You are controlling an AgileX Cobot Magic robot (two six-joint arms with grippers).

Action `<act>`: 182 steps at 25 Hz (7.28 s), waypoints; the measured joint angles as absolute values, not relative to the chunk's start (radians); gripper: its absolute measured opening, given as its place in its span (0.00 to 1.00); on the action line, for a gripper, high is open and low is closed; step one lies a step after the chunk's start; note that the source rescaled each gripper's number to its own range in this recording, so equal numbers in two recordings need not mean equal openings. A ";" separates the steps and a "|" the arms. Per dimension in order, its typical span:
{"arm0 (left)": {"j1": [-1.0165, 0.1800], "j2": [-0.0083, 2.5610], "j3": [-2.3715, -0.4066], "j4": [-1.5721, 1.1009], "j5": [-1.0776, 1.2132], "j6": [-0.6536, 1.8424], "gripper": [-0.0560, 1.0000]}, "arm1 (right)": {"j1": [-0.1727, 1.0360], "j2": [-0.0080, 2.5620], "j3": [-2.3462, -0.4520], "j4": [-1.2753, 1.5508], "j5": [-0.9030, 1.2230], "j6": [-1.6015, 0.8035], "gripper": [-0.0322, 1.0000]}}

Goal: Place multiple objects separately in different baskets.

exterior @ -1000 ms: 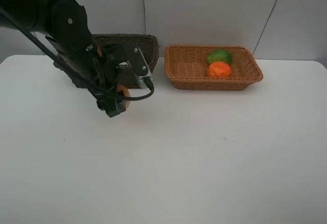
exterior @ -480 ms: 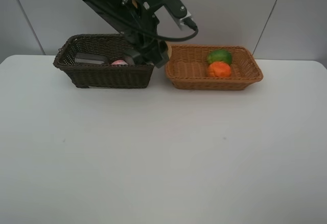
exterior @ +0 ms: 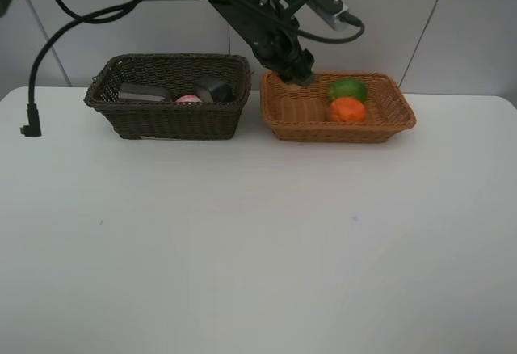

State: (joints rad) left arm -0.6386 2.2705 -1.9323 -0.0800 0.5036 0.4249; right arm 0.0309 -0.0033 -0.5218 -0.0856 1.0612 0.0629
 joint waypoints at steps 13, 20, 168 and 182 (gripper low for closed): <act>-0.643 2.467 -2.162 -0.081 0.491 0.215 0.79 | 0.031 -0.003 -0.522 -0.086 1.061 0.063 0.94; -0.643 2.467 -2.162 -0.078 0.480 0.211 0.79 | 0.031 -0.003 -0.522 -0.086 1.061 0.063 0.94; -0.011 -0.006 -0.505 -0.024 1.051 -0.052 1.00 | 0.031 -0.003 -0.522 -0.086 1.061 0.063 0.94; -0.011 -0.006 -0.505 -0.024 1.051 -0.052 1.00 | 0.031 -0.003 -0.522 -0.086 1.061 0.063 0.94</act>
State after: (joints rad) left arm -0.0112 -0.0061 -0.5052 -0.0242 1.0510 -0.0522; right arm 0.0309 -0.0033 -0.5218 -0.0856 1.0612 0.0629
